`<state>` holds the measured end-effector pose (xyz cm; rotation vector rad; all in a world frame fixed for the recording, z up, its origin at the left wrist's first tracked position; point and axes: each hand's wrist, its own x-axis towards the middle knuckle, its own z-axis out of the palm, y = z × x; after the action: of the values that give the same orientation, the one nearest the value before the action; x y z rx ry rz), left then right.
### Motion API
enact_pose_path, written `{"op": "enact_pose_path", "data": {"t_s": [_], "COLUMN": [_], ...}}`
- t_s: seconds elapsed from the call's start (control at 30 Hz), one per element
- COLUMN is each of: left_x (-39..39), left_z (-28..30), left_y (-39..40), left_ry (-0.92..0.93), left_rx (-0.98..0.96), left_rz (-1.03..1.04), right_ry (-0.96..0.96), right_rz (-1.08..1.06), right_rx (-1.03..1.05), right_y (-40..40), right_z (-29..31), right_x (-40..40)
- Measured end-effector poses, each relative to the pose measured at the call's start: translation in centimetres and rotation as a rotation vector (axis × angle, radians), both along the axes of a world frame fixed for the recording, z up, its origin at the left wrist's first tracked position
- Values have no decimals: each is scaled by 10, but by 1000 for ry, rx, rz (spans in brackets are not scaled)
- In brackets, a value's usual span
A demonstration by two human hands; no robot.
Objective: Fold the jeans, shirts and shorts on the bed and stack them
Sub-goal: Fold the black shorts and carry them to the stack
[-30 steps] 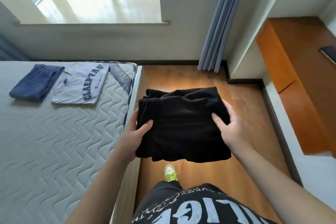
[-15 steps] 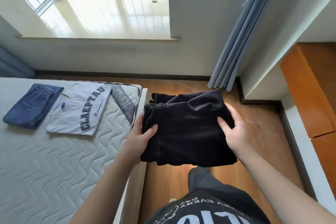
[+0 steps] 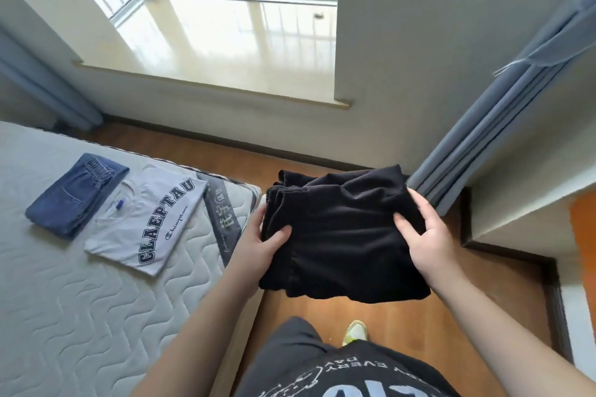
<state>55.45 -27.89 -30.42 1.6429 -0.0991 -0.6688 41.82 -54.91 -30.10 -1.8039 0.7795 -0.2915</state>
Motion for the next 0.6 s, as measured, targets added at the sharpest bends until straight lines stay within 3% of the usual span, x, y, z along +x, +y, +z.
{"op": "enact_pose_path", "data": {"t_s": [0.33, 0.6], "left_x": [122, 234], "left_z": [-16, -11], "left_y": [-21, -17], "left_ry": [16, 27], "left_rx": [-93, -97], "left_rz": [159, 150], "right_ry": [-45, -90], "right_rz": [161, 266], "right_rx": [27, -4], "right_y": [-33, -42], "right_z": [-6, 8], "right_x": [161, 297]}}
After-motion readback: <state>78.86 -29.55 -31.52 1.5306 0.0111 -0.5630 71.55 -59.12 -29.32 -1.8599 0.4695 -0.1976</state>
